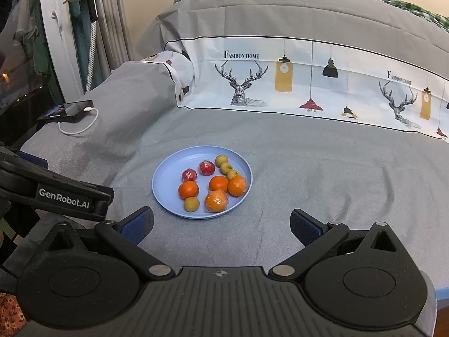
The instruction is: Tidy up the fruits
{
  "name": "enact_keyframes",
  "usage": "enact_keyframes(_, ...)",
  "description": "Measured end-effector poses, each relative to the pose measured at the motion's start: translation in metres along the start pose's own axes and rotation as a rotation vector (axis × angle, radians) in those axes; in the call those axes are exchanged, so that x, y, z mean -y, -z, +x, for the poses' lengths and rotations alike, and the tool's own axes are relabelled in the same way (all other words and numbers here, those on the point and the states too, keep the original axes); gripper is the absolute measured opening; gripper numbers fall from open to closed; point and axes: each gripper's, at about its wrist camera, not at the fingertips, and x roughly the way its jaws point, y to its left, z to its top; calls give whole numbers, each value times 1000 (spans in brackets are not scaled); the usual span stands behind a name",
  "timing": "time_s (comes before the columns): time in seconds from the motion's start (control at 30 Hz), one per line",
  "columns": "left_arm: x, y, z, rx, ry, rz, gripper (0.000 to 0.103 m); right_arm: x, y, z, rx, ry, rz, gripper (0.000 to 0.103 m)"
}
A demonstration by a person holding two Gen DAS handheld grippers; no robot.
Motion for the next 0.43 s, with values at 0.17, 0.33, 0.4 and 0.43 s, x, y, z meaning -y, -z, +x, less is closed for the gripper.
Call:
enact_keyframes(0.17, -3, -5, 1, 12, -9, -9, 103, 2, -1, 2, 4, 5, 14, 102)
enact_keyframes(0.33, 5, -3, -1, 35, -39, 14, 103, 4, 4, 9, -30, 3, 11, 102)
enact_keyframes(0.4, 6, -3, -3, 46, -43, 25, 103, 4, 3, 8, -24, -4, 13, 102)
enact_keyframes(0.43, 6, -3, -4, 45, -37, 24, 103, 4, 3, 8, -21, -3, 12, 102)
